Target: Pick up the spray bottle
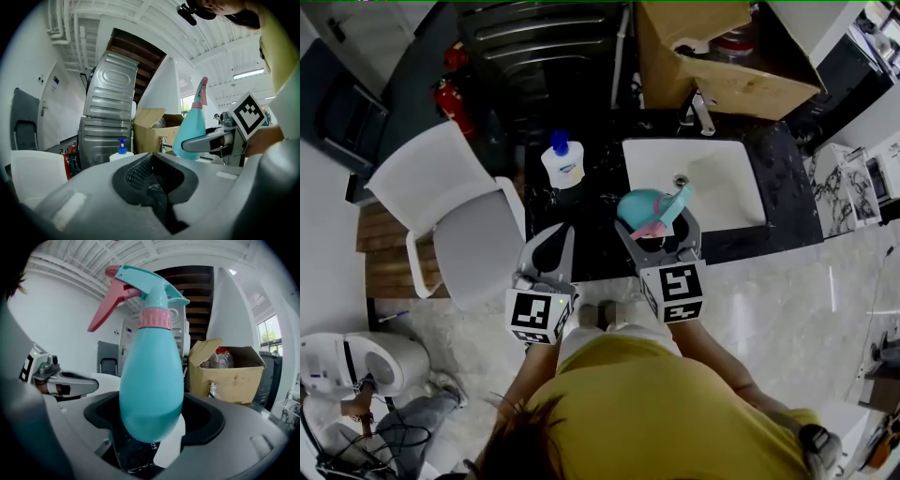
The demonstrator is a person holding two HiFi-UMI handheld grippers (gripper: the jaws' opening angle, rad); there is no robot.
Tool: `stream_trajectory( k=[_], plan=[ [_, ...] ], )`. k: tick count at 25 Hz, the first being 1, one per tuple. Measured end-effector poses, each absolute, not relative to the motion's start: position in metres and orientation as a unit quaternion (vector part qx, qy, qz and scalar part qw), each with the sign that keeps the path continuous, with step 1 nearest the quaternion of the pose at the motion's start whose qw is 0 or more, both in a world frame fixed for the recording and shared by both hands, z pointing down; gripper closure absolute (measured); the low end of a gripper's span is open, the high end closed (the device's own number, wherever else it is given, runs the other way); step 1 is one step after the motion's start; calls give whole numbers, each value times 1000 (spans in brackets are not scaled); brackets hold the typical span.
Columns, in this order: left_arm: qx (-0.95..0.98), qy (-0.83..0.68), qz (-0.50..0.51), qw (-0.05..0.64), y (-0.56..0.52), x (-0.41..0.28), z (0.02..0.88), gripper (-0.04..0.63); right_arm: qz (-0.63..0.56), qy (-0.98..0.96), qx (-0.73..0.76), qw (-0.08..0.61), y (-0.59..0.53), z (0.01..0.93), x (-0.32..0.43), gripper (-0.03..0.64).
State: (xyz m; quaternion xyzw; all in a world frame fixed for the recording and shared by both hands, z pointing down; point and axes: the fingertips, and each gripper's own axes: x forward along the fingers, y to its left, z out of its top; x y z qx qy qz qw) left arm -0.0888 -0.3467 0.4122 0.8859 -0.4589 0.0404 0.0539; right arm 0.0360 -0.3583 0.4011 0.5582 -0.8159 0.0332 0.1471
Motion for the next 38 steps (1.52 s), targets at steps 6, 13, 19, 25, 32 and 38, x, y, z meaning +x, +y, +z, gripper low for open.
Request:
stream_trajectory(
  k=[6, 13, 19, 25, 32, 38],
  plan=[
    [886, -459, 33, 55, -347, -83, 395, 592, 42, -801, 581, 137, -352, 385, 59, 227],
    [884, -465, 22, 40, -345, -83, 374, 592, 38, -797, 588, 132, -353, 376, 71, 227],
    [882, -469, 23, 34, -348, -85, 370, 592, 44, -799, 584, 137, -358, 384, 68, 227],
    [882, -469, 25, 35, -349, -84, 372, 592, 49, -802, 580, 136, -357, 389, 65, 227],
    [884, -465, 23, 33, -349, -80, 371, 592, 51, -801, 580, 137, -355, 389, 64, 227],
    [885, -465, 22, 32, -348, -80, 372, 592, 53, -802, 580, 137, -352, 392, 64, 227]
  ],
)
